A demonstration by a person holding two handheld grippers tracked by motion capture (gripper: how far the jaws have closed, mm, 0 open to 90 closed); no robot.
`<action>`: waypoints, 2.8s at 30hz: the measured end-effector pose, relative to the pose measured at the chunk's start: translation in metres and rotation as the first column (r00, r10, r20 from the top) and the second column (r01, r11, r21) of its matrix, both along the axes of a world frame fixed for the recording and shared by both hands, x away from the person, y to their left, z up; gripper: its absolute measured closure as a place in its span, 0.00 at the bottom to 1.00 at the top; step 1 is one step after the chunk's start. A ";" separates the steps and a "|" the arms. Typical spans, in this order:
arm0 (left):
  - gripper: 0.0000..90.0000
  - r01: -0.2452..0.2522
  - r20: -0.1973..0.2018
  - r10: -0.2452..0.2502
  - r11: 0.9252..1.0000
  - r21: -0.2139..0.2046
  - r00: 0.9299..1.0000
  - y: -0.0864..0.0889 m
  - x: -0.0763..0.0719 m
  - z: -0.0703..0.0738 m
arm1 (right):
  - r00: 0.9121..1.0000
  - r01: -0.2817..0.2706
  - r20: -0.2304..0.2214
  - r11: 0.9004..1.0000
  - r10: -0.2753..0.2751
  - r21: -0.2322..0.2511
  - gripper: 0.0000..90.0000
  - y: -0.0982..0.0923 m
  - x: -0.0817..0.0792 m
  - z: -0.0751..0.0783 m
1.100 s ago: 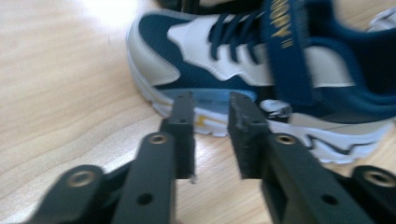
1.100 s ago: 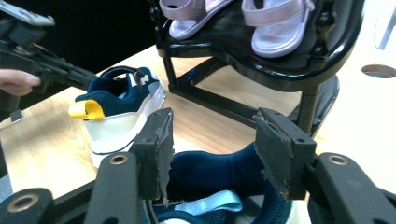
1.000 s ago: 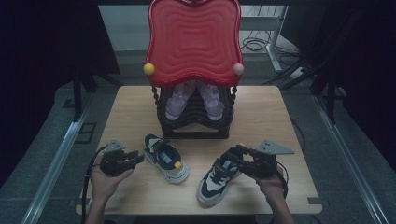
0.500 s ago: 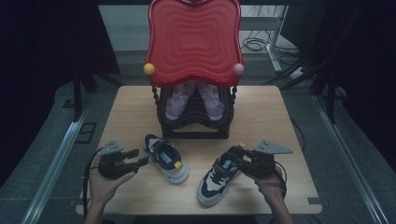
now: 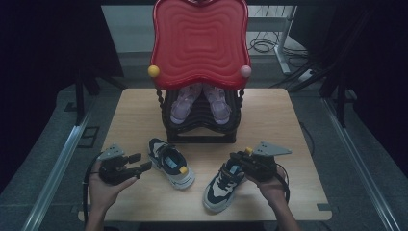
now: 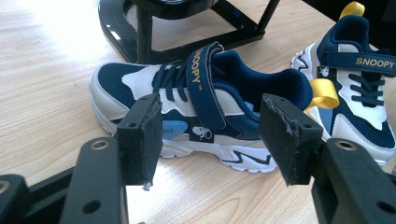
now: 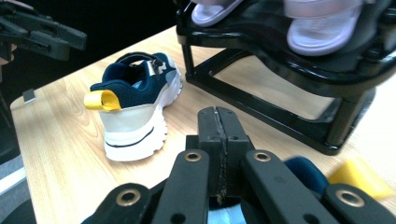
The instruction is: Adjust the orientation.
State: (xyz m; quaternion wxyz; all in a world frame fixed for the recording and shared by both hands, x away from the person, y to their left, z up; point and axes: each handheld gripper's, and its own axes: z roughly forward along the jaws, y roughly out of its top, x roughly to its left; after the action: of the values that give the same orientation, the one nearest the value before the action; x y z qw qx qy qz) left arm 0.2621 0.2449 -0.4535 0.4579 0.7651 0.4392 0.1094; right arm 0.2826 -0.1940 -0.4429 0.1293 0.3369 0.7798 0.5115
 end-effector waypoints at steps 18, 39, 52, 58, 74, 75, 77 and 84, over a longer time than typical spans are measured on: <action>0.45 0.032 0.008 -0.032 0.999 -0.016 0.999 -0.002 -0.002 0.004 | 0.990 -0.121 -0.084 0.988 0.113 -0.098 1.00 0.067 0.030 0.007; 0.46 -0.003 0.002 0.003 1.000 0.019 1.000 -0.002 -0.001 0.005 | 0.977 -0.167 -0.160 0.971 0.140 -0.171 1.00 0.128 0.044 -0.010; 0.46 -0.024 0.004 0.024 0.999 0.028 1.000 0.002 -0.001 0.005 | 0.974 -0.170 -0.190 0.957 0.126 -0.235 1.00 0.153 0.045 -0.020; 0.46 -0.018 0.003 0.018 1.000 0.011 1.000 0.004 -0.001 0.006 | 0.975 -0.159 -0.191 0.957 0.113 -0.243 1.00 0.154 0.046 -0.021; 0.46 -0.015 0.009 0.015 1.000 -0.006 1.000 0.008 -0.003 0.009 | 0.964 -0.213 -0.209 0.945 0.162 -0.248 1.00 0.170 0.035 -0.028; 0.46 -0.016 0.009 0.016 1.000 -0.006 1.000 0.009 -0.003 0.010 | 0.964 -0.217 -0.209 0.945 0.167 -0.246 1.00 0.171 0.035 -0.029; 0.46 -0.020 0.012 0.020 1.000 -0.007 1.000 0.010 -0.004 0.010 | 0.963 -0.223 -0.205 0.943 0.174 -0.247 1.00 0.174 0.032 -0.029; 0.46 -0.026 0.011 0.026 1.000 -0.013 1.000 0.012 -0.004 0.011 | 0.957 -0.247 -0.211 0.939 0.199 -0.238 1.00 0.180 0.027 -0.030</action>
State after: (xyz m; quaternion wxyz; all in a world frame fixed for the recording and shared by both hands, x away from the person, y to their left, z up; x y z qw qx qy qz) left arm 0.2579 0.2573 -0.4423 0.4638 0.7558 0.4472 0.1167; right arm 0.3092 -0.0138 -0.4729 0.0410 0.2717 0.8824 0.3820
